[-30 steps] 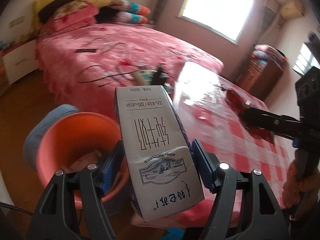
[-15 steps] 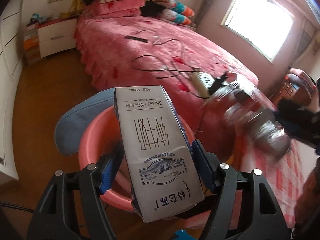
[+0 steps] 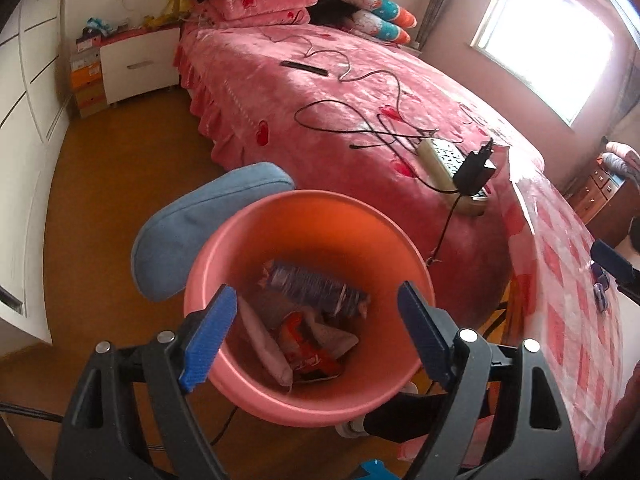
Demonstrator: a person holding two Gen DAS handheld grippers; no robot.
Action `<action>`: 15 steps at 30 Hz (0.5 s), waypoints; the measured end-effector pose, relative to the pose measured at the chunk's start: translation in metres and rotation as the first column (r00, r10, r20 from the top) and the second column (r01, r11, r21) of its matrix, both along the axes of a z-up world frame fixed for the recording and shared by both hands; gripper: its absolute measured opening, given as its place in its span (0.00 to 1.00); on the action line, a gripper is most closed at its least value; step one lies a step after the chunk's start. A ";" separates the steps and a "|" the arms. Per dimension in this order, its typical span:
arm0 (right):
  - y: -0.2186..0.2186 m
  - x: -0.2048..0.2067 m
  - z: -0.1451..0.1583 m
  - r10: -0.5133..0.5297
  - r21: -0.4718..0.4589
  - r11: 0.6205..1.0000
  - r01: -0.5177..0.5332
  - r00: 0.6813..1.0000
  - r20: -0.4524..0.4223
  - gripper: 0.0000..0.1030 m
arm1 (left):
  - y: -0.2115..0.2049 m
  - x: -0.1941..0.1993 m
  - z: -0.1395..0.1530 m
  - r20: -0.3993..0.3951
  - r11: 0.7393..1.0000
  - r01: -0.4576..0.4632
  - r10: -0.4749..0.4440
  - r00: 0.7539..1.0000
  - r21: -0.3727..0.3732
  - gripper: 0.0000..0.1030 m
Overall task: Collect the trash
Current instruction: 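Drop the milk carton into the pink bucket with the left tool while the right tool drops the snack bag, then move both tools back over the table toward the blue Vinda tissue packs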
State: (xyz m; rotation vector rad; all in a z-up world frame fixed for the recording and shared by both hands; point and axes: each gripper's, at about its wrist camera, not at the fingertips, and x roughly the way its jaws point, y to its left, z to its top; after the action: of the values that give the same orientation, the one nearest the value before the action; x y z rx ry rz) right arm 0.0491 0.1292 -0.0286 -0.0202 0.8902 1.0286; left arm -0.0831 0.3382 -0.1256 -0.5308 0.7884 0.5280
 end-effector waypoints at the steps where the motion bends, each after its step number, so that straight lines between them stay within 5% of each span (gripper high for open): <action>1: -0.004 0.000 0.000 -0.009 -0.003 1.000 0.009 1.000 0.014 0.89 | -0.002 0.001 0.002 0.003 1.000 0.008 -0.008 1.000 0.002 0.81; 15: -0.070 -0.001 -0.009 -0.105 -0.009 0.994 0.106 0.990 0.095 0.89 | -0.051 0.022 0.030 0.021 0.990 0.135 -0.136 0.990 0.049 0.81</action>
State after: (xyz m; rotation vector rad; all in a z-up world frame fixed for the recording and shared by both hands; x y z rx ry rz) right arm 0.0486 0.0594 -0.0373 -0.0325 0.8042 0.9155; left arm -0.0613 0.2869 -0.0954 -0.4355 0.7807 0.4129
